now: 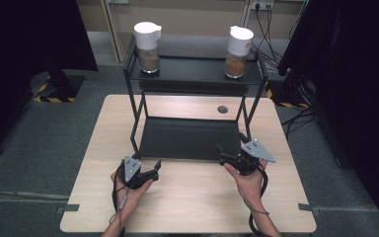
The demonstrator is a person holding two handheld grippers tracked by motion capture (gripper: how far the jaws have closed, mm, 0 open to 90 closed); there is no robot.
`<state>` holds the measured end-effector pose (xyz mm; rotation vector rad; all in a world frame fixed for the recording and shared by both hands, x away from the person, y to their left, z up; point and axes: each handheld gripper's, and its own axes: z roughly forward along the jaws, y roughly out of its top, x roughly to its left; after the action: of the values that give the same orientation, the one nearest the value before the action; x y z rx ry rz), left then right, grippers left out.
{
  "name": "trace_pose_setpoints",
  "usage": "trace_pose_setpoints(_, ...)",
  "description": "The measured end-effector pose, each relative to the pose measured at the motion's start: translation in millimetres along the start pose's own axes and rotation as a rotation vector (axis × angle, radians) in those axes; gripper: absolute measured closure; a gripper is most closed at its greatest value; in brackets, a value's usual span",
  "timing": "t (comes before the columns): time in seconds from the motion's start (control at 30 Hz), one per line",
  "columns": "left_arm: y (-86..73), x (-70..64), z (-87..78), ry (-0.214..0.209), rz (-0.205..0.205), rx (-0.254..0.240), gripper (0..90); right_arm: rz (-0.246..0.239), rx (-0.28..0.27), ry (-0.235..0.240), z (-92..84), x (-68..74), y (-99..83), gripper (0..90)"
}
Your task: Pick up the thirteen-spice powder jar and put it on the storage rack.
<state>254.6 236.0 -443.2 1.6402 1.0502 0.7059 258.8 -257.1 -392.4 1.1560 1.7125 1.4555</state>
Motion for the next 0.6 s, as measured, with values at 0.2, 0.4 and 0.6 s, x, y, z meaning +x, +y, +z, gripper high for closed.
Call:
trace_pose_setpoints(0.2, -0.1, -0.3, 0.0, 0.0, 0.003, -0.001, 12.8, 0.003, 0.005, 0.0, -1.9, -0.9, -3.7, 6.1)
trace_pose_setpoints(0.4, -0.1, 0.0, -0.1, -0.001, 0.001, -0.001, 12.8, 0.008, 0.026, 0.003, -2.8, -1.2, -10.0, 6.1)
trace_pose_setpoints(0.6, -0.2, -0.1, -0.1, -0.001, 0.001, -0.001, 12.7, 0.014, 0.053, 0.008, -3.7, -1.0, -20.2, 6.1)
